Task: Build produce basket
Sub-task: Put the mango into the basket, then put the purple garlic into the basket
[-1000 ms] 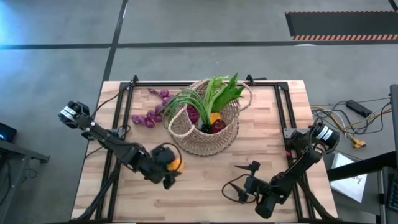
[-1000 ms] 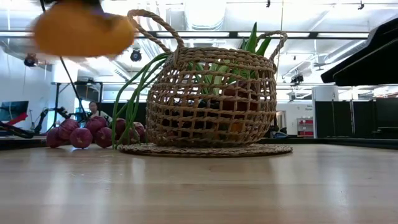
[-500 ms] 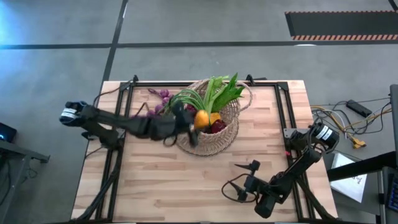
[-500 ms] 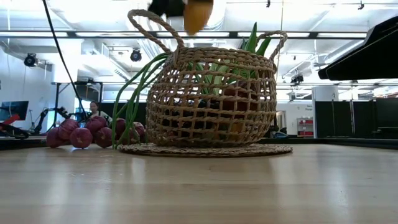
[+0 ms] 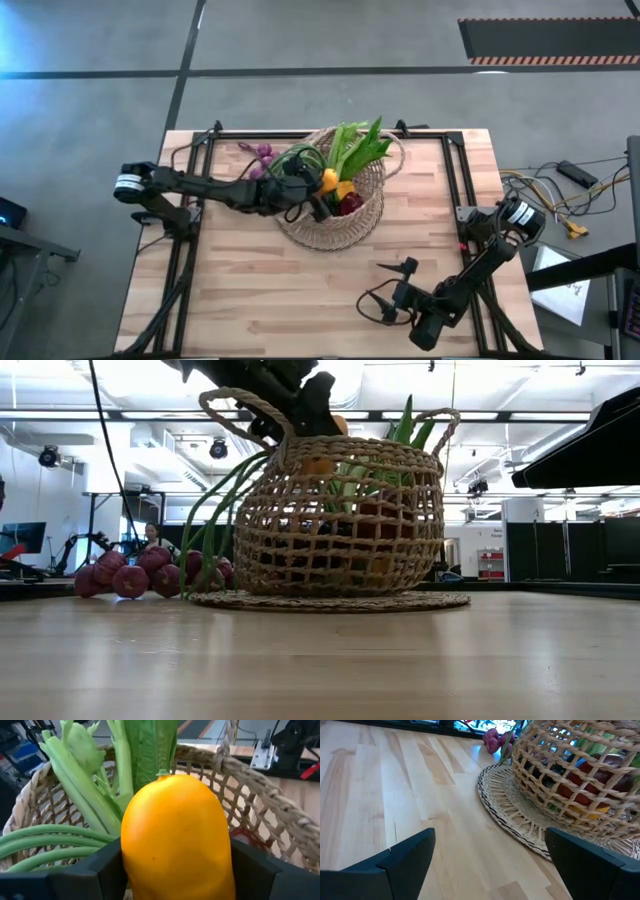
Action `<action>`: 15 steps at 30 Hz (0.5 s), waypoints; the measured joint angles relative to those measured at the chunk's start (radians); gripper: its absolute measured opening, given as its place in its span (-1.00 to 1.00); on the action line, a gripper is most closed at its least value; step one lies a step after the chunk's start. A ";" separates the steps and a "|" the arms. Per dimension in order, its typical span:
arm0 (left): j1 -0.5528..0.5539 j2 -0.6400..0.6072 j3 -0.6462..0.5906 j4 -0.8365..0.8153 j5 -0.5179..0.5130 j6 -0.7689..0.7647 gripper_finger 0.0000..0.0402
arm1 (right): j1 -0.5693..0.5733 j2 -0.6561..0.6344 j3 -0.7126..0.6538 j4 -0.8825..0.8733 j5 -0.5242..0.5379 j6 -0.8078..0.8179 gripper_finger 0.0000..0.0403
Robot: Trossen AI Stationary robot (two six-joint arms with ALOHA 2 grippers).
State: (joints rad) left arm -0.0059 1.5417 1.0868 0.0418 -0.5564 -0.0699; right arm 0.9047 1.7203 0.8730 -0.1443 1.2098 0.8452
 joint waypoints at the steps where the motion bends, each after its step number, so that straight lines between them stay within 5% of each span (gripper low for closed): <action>1: 0.001 0.000 0.004 -0.011 -0.001 -0.001 0.28 | 0.000 0.000 0.000 0.000 0.000 0.000 0.83; 8: 0.007 -0.021 0.084 -0.197 -0.005 -0.029 0.57 | 0.000 0.000 0.000 0.000 -0.002 0.000 0.83; 15: -0.004 -0.072 0.182 -0.363 -0.099 -0.034 0.60 | 0.000 0.000 0.000 0.000 -0.002 0.005 0.83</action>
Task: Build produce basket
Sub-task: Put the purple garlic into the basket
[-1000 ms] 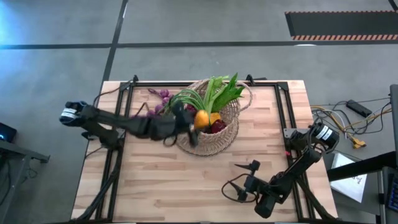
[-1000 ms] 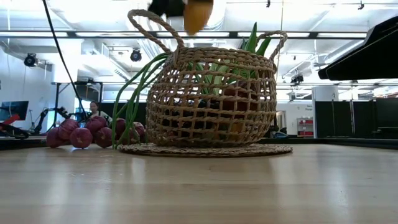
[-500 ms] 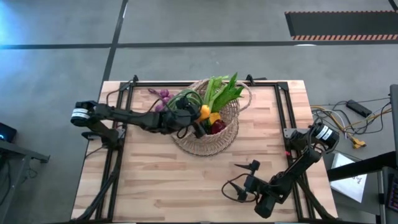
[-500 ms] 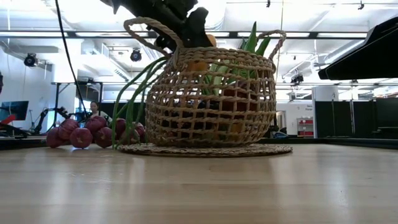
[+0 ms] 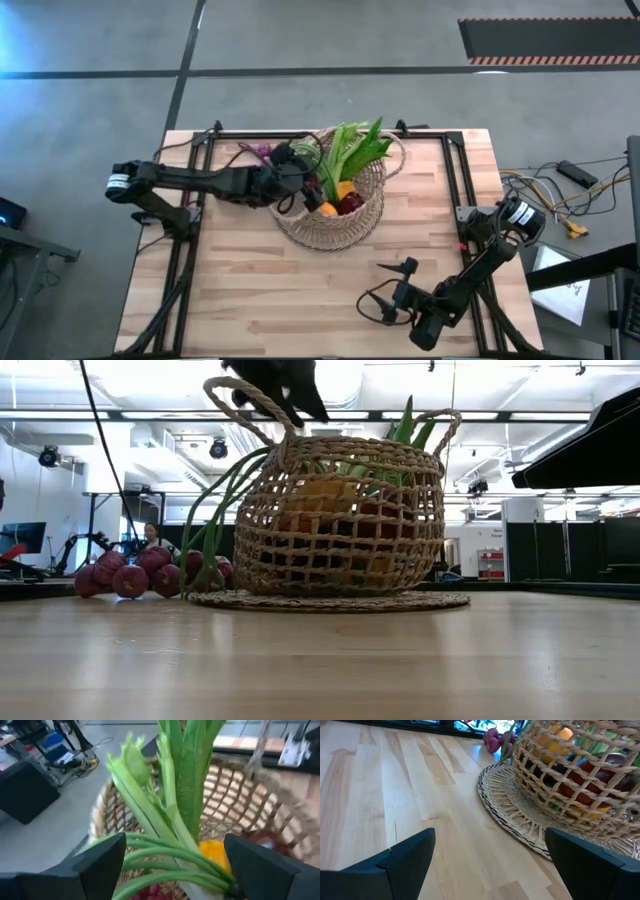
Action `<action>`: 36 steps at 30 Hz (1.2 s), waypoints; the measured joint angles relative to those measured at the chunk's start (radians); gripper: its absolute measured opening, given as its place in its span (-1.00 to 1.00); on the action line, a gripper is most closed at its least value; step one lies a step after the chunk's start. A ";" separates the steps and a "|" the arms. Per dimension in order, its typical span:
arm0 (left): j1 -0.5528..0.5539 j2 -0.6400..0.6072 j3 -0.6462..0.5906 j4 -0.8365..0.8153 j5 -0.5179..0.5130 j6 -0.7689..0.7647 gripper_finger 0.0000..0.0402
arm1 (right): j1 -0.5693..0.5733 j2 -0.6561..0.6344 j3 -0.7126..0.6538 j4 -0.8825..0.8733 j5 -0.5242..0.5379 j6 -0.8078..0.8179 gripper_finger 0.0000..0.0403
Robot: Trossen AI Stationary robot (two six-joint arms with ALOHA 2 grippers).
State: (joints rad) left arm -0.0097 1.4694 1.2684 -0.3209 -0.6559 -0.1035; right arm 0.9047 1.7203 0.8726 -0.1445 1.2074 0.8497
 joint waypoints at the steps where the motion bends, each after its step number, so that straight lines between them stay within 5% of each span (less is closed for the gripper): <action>1: -0.006 -0.011 0.012 -0.020 -0.006 -0.014 0.60 | 0.000 0.000 -0.001 -0.001 -0.001 0.001 0.83; 13: -0.262 -0.176 0.011 -0.350 -0.015 -0.290 0.60 | 0.000 -0.001 -0.003 0.000 -0.003 0.014 0.83; 23: -0.505 -0.206 -0.037 -0.780 0.005 -0.868 0.61 | 0.000 -0.001 -0.004 0.001 -0.002 0.015 0.83; 29: -0.496 -0.178 -0.068 -1.077 0.106 -1.192 0.61 | 0.000 -0.001 -0.004 0.001 -0.002 0.015 0.83; 36: -0.326 -0.190 -0.201 -1.099 0.178 -1.183 0.61 | -0.005 -0.001 -0.004 0.001 0.007 0.013 0.83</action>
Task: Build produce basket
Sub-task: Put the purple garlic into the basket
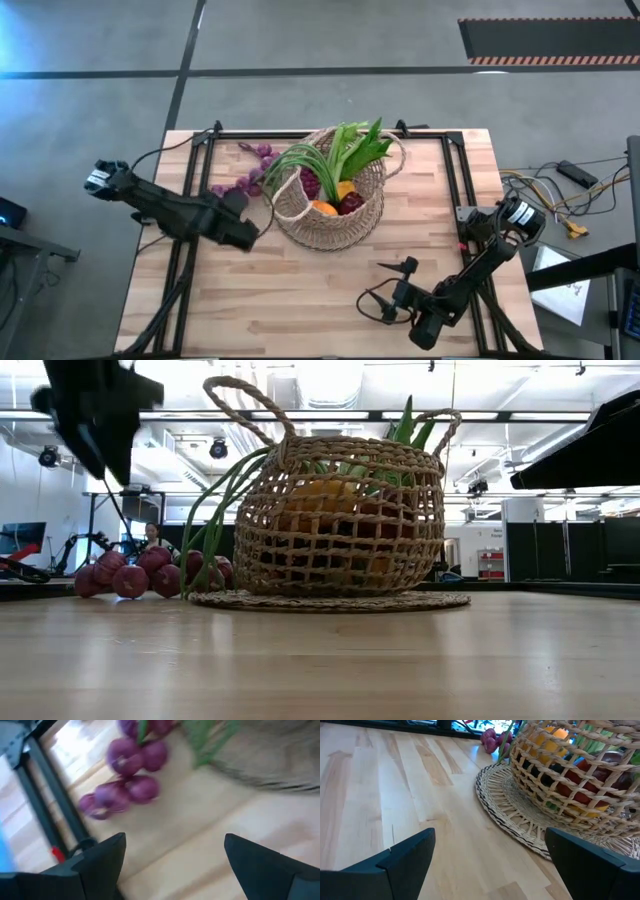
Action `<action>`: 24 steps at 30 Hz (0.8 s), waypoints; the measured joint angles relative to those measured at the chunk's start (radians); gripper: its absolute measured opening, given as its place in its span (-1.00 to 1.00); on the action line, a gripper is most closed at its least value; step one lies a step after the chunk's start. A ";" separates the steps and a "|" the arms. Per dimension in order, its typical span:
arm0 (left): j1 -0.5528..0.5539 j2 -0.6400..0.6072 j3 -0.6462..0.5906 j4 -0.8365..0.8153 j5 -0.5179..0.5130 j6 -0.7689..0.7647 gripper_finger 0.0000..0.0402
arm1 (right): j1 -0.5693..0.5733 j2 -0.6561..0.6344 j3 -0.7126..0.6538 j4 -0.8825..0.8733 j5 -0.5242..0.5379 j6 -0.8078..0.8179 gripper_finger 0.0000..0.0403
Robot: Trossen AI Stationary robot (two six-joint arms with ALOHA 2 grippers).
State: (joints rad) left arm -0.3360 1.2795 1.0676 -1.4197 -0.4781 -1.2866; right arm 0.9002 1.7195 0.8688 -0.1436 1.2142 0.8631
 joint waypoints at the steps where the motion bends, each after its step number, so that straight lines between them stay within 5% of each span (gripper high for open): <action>1: 0.037 0.000 -0.020 0.001 0.015 0.031 0.61 | -0.002 0.000 0.000 0.000 0.001 0.000 0.83; 14: 0.515 -0.002 -0.230 0.351 0.064 0.486 0.61 | -0.002 0.000 -0.003 0.000 0.002 0.000 0.83; 24: 0.712 0.050 -0.304 0.439 0.103 0.577 0.61 | -0.002 0.000 -0.003 0.000 0.001 0.001 0.83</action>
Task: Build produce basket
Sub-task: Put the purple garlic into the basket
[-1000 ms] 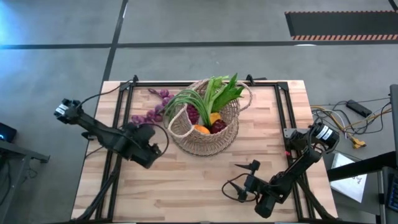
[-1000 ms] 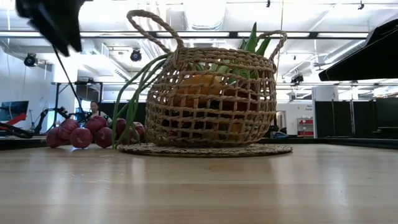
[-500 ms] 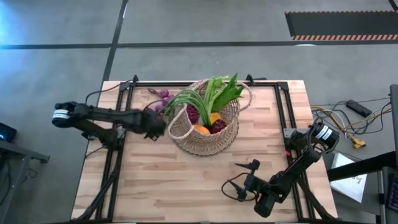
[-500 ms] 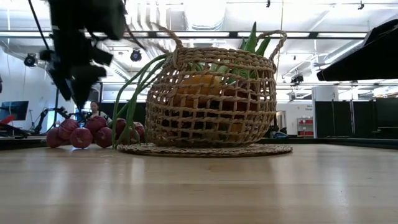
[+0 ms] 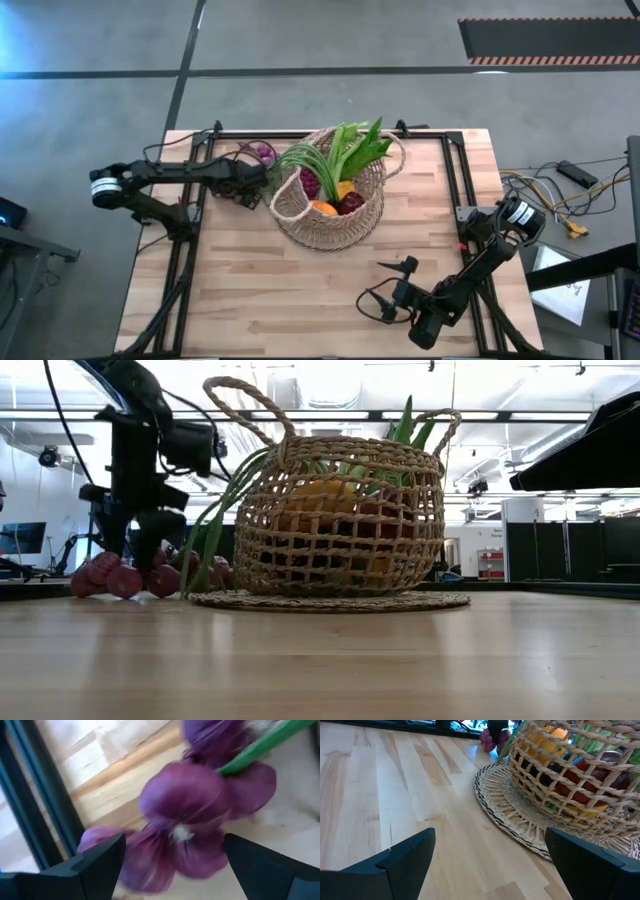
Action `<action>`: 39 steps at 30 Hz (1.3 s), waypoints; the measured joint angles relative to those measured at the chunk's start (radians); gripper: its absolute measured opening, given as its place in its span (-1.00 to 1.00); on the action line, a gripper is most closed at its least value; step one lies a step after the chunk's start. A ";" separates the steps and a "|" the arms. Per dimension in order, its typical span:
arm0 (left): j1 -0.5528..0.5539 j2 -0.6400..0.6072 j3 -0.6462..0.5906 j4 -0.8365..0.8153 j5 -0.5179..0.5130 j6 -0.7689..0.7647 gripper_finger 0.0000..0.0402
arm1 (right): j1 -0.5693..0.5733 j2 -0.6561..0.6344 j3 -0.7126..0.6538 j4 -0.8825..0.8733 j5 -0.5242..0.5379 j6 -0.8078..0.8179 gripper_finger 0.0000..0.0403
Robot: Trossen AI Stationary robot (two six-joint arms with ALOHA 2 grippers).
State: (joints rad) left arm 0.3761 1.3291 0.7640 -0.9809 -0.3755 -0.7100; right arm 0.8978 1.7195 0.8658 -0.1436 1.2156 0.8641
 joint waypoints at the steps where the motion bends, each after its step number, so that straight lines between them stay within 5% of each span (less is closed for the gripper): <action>1: 0.005 0.006 -0.009 0.017 0.001 0.015 0.61 | 0.000 0.000 0.000 0.000 0.000 0.000 0.83; 12: 0.011 0.070 -0.061 0.187 0.057 0.123 0.54 | -0.003 0.000 0.000 0.000 0.000 0.000 0.83; 23: 0.006 0.071 -0.057 0.174 0.112 0.156 -0.22 | -0.004 0.000 0.000 0.001 0.000 0.000 0.83; 29: -0.011 -0.012 -0.024 0.134 0.113 0.169 -0.64 | -0.004 0.000 0.000 0.001 0.000 0.000 0.83; 39: -0.031 -0.291 0.105 0.031 0.088 0.166 -0.66 | -0.010 0.000 0.000 0.001 0.000 0.003 0.83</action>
State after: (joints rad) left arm 0.3447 1.0380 0.8690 -0.9501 -0.2878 -0.5438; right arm 0.8877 1.7199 0.8654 -0.1423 1.2156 0.8673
